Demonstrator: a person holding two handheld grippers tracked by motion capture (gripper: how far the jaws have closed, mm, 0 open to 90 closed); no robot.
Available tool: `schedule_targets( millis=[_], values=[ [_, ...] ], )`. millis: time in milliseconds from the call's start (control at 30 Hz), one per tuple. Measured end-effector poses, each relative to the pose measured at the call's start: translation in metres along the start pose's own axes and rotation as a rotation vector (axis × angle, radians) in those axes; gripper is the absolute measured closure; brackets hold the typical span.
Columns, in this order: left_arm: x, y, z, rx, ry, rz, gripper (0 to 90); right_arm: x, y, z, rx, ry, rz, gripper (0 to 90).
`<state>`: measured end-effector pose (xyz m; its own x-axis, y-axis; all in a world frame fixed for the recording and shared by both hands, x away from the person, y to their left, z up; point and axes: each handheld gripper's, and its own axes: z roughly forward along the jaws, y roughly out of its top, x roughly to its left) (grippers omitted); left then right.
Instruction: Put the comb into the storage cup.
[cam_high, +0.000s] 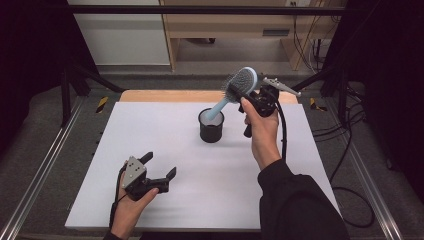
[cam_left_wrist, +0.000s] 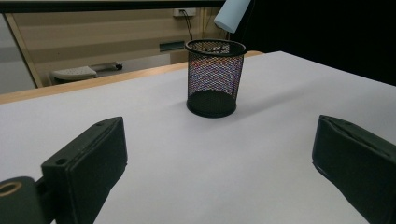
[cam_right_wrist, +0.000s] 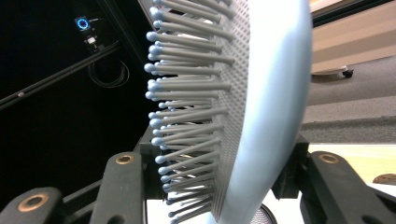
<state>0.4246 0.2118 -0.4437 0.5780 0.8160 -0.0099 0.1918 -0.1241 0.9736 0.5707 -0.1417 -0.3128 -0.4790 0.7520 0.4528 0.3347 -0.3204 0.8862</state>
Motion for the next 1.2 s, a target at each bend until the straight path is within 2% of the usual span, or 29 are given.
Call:
schedule_targets(
  millis=[933,1200],
  values=[
    [0.0,0.0,0.0,0.003,-0.004,0.001,3.2,-0.004,-0.005,0.008,0.021,-0.022,-0.013,50.2],
    [0.0,0.0,0.0,0.003,-0.006,-0.001,3.2,-0.011,-0.011,0.02,0.025,-0.043,0.001,50.2]
  ],
)
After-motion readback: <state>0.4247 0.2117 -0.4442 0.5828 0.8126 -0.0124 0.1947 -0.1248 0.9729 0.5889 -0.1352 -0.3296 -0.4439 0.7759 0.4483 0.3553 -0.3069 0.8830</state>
